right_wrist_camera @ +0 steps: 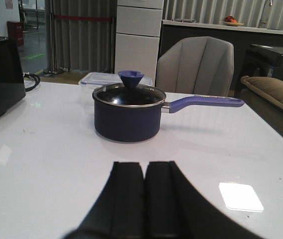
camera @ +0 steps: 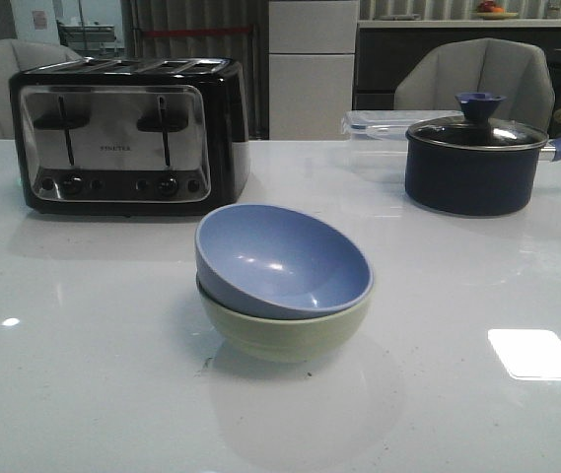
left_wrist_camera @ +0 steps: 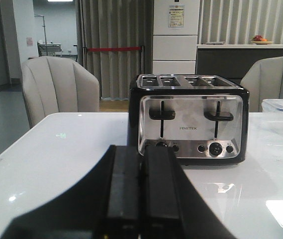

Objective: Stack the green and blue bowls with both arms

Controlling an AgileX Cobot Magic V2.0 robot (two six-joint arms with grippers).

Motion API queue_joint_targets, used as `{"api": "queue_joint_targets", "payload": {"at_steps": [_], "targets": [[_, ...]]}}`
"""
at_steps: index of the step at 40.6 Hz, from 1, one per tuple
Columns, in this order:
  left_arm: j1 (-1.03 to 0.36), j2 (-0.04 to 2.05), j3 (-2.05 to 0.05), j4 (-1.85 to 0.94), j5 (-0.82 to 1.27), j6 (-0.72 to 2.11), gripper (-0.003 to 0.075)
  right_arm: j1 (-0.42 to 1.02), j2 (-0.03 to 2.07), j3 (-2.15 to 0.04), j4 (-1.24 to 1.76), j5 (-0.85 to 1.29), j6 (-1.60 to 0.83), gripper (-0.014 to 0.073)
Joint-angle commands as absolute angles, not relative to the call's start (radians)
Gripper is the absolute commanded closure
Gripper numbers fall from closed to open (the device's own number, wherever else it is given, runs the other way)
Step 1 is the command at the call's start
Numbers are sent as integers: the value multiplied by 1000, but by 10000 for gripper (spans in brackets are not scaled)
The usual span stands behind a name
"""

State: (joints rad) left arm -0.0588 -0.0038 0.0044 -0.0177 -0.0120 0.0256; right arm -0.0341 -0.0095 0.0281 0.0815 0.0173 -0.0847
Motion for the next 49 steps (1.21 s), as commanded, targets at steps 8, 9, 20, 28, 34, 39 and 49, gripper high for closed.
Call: {"api": "queue_joint_targets", "payload": {"at_steps": [8,9,20,28,34,39,49], "targets": [[-67,-24,8,-25,-103,17,627,1,-30,25,-33,-92,88,537],[-67,-24,8,-25,-103,17,627,8,-30,25,-33,-92,88,537],[-67,-24,8,-25,-103,17,627,24,-30,25,-33,-97,88,537],[-67,-24,8,-25,-103,17,627,24,-30,25,-33,-98,88,537],[-67,-24,8,-25,-103,17,627,24,-30,25,-33,-98,88,537],[-80,-24,8,-25,-103,17,627,26,-30,25,-33,-98,88,537],[-80,-24,8,-25,-103,17,627,26,-30,25,-33,-98,88,537]]}}
